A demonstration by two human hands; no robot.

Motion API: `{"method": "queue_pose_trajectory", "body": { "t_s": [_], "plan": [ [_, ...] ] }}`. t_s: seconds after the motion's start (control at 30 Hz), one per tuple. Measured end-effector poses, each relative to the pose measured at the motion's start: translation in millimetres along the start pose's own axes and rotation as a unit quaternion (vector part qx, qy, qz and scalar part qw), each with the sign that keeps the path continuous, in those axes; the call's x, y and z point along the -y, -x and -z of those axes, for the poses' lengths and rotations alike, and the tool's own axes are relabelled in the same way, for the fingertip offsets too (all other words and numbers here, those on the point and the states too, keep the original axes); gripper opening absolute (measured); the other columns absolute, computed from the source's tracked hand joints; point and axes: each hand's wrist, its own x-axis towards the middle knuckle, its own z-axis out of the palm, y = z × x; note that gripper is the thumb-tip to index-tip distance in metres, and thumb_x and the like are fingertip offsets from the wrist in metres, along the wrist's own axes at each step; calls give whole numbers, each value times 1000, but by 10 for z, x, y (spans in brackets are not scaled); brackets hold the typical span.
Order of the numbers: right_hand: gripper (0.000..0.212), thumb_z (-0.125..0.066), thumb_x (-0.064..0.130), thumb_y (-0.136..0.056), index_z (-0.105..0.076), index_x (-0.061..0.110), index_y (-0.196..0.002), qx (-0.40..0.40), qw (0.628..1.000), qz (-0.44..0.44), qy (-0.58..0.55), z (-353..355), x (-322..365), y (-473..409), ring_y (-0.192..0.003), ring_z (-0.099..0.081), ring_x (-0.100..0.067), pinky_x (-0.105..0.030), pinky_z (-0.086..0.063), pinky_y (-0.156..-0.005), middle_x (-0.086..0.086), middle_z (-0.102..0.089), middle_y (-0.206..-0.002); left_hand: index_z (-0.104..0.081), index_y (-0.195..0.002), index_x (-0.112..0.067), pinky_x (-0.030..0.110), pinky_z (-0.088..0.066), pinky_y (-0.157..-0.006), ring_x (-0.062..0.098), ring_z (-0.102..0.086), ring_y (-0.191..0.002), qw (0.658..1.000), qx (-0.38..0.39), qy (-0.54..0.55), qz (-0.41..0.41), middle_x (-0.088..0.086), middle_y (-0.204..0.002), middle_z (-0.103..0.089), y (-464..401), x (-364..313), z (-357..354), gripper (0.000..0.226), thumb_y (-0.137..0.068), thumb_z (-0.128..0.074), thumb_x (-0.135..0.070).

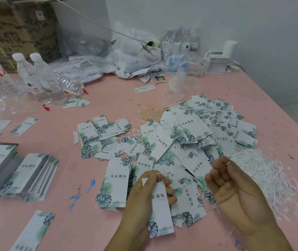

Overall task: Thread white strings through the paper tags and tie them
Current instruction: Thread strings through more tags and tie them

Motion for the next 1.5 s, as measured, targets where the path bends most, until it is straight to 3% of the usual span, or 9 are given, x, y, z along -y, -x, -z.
{"method": "queue_pose_trajectory", "body": {
  "t_s": [0.1,0.23,0.37,0.5,0.63,0.73,0.93,1.17,1.5],
  "plan": [
    [22,-53,18,-83,-74,18,-79,-34,999,7,12,-34,-29,-16,-66,-63,-11,-25,-57,-64,1,-67,-75,-68,-81,-8,35,-54,-54,28,-60,-62,1000,11,-11,3,20,-79,-62,5,4,-3,17,-89,-62,-22],
    [20,-52,17,-85,-72,18,-81,-37,998,48,5,-34,28,-19,-90,-64,-15,-26,-57,-79,-1,-67,-94,-68,-105,-2,36,-51,-56,30,-59,-65,999,18,37,22,23,-83,-63,2,23,6,24,-90,-59,-19],
    [26,-50,10,-85,-75,13,-83,-27,994,70,76,-16,6,2,-66,-63,-12,-24,-57,-64,-6,-67,-80,-60,-115,2,39,-49,-58,33,-57,-67,993,29,113,18,27,-88,-60,-5,30,9,39,-79,-48,-5],
    [23,-61,11,-81,-77,11,-97,-13,974,37,225,-81,-196,105,-62,-59,-13,-20,-51,-57,-12,-67,-77,-69,-108,-2,43,-59,-74,39,-70,-89,999,24,3,-29,29,-102,-70,-20,112,57,36,-81,-46,-7],
    [28,-68,25,-76,-74,30,-104,18,921,55,386,-207,-359,175,-66,-66,-17,-21,-54,-65,-13,-72,-78,-75,-107,-20,43,-57,-86,35,-69,-105,989,45,-124,-67,19,-110,-73,-4,170,88,31,-86,-52,-17],
    [25,-68,7,-83,-72,29,-94,12,918,65,392,-283,-424,182,-65,-70,-21,-22,-55,-63,-12,-74,-77,-73,-112,-26,49,-55,-90,35,-69,-103,976,57,-189,-94,15,-110,-74,0,187,110,31,-86,-57,-23],
    [27,-72,9,-82,-74,35,-85,-44,872,109,475,-296,-504,247,-61,-65,-12,-18,-53,-59,-2,-71,-69,-72,-112,-27,34,-58,-68,25,-73,-83,967,60,-211,-130,14,-97,-76,77,172,84,29,-85,-66,-17],
    [20,-74,15,-81,-71,35,-82,-20,812,162,560,-365,-514,296,-58,-58,-3,-11,-46,-53,10,-66,-66,-74,-108,-26,34,-58,-67,21,-70,-76,965,35,-201,-165,12,-88,-75,88,198,87,34,-75,-77,-16],
    [19,-73,18,-81,-69,36,-75,-31,811,140,567,-327,-500,279,-51,-53,0,-12,-45,-49,8,-64,-60,-76,-100,-24,30,-57,-66,22,-72,-76,968,55,-181,-167,12,-88,-76,128,146,26,39,-62,-84,-24]
  ]
}}
